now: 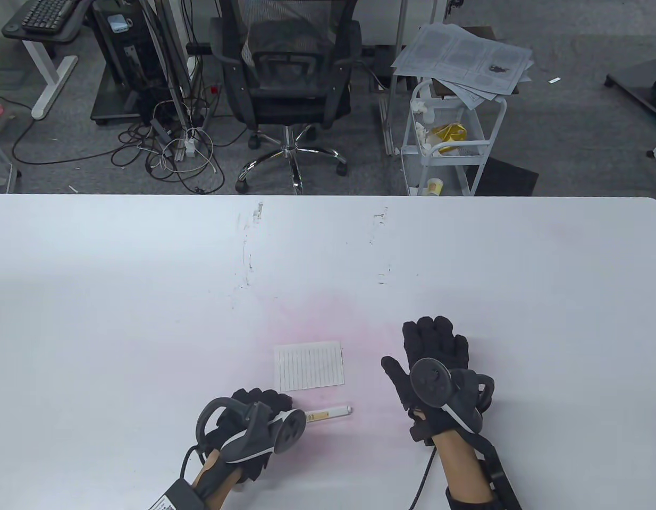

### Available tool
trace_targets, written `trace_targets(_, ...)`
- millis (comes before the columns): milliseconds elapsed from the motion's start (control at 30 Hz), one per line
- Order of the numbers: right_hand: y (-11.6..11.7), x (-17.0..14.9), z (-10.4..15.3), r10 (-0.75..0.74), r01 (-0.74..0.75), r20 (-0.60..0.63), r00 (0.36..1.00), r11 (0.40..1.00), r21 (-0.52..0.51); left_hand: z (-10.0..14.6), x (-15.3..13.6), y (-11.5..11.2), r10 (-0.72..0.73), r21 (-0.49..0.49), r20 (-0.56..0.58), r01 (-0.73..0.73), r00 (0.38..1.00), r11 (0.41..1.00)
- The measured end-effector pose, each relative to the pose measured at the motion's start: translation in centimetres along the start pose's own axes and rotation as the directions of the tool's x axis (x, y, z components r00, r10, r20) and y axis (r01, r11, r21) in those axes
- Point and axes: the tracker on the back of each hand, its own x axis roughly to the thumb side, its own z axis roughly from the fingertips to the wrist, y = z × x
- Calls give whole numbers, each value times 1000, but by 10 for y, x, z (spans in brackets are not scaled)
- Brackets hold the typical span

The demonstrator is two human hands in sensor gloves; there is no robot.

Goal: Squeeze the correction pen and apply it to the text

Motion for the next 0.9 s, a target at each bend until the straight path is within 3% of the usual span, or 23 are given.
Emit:
trace_targets(500, 4, 1, 4, 42, -43, 23, 999, 999, 24, 20, -66, 18, 213, 289, -264, -134, 941, 948)
trace_targets(900, 18, -1, 4, 94, -93, 2, 996, 985, 145, 14, -81, 3, 176, 207, -352, -107, 919, 972)
